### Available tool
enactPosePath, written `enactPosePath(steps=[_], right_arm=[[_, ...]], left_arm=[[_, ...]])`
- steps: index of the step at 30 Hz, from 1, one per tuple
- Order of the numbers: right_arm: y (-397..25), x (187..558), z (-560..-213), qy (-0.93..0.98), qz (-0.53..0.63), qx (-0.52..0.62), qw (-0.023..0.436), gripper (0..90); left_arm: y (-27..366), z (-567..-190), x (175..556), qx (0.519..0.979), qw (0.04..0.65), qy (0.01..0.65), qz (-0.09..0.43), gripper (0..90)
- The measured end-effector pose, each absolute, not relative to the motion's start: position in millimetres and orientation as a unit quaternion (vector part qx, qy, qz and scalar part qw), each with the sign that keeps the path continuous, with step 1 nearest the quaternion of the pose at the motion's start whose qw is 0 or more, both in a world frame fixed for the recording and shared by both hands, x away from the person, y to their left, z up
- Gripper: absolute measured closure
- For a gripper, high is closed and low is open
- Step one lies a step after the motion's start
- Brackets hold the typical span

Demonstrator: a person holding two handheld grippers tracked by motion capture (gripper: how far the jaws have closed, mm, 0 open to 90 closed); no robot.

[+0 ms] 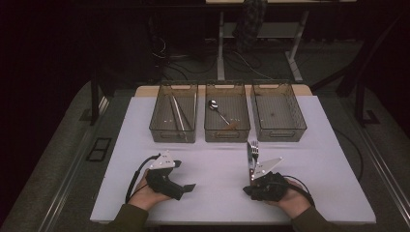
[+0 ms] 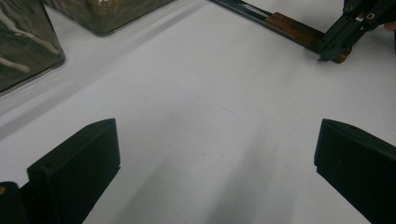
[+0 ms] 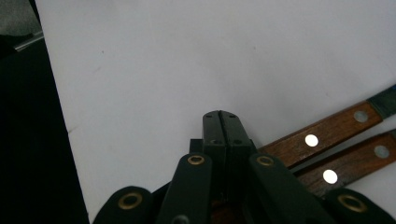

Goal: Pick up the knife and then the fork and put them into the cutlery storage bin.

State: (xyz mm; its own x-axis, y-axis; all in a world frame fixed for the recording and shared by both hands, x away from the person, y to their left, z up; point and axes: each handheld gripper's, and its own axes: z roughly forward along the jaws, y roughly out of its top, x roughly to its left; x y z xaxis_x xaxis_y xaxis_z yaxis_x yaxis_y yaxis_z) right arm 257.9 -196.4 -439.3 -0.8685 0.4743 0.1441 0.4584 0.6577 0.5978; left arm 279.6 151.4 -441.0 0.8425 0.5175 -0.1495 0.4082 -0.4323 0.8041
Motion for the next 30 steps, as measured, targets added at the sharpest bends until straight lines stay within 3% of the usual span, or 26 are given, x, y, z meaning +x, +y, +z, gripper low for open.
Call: enactPosePath(steps=[30], right_arm=[[-262, 267, -438, 0.91, 0.292, 0.289, 0.046, 89.8]], left_arm=[[151, -440, 279, 0.844, 0.459, 0.271, 0.061, 0.0]])
